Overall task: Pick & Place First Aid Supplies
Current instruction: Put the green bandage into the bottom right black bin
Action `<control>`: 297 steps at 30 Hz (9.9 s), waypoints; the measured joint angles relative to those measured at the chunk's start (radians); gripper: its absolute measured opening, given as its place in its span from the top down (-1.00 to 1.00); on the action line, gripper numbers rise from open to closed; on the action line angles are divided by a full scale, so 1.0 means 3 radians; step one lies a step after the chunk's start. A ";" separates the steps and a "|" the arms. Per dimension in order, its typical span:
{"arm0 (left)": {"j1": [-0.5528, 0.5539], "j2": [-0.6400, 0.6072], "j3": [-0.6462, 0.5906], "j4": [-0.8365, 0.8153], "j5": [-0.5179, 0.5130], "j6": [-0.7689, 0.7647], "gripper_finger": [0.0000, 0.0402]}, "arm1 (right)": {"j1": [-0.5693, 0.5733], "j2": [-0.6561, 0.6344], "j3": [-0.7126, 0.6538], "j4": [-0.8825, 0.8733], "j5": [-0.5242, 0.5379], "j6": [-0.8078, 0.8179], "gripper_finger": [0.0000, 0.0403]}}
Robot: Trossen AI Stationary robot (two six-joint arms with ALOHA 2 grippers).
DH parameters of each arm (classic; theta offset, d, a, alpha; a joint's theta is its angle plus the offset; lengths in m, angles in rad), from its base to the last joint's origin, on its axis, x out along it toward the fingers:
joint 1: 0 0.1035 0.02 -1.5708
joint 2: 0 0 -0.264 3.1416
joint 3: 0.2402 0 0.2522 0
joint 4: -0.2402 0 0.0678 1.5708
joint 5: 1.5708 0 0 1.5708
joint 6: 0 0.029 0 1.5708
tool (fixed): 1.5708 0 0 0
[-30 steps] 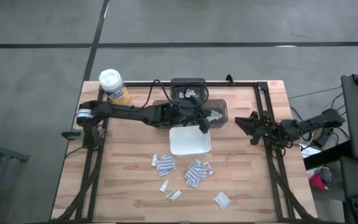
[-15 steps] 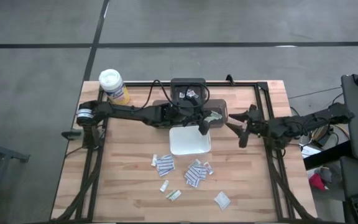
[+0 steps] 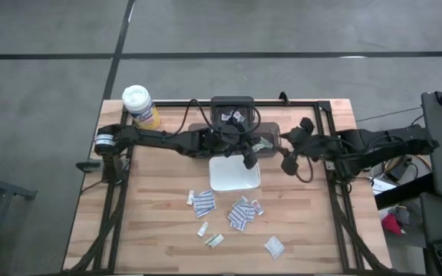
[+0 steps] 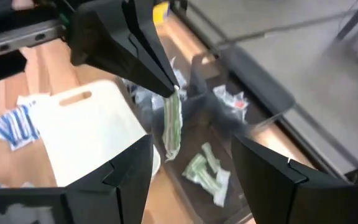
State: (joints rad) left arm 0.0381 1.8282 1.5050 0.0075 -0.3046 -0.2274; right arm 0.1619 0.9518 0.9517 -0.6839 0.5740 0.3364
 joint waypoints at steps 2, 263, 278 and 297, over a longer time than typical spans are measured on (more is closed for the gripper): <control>-0.0007 0.0000 -0.0014 -0.0002 -0.0002 0.0059 1.00 | -0.0107 0.0156 0.0154 -0.0106 -0.0206 -0.0023 -0.07; -0.1739 0.0146 -0.0040 -0.3021 0.0732 -0.3803 0.09 | -0.1761 -0.2947 -0.2338 0.1173 -0.2526 0.0427 0.63; -0.1814 0.0169 -0.0474 -0.2435 0.0727 -0.4161 0.09 | -0.1761 -0.2927 -0.2334 0.1173 -0.2526 0.0426 0.63; -0.1812 0.0524 -0.0439 -0.2509 0.0921 -0.4533 0.09 | -0.1761 -0.2927 -0.2333 0.1173 -0.2526 0.0414 0.64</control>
State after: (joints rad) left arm -0.5056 1.9854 1.3732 -0.7452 -0.0284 -1.5872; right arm -0.3664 0.0738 0.2520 -0.3321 -0.1837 0.4606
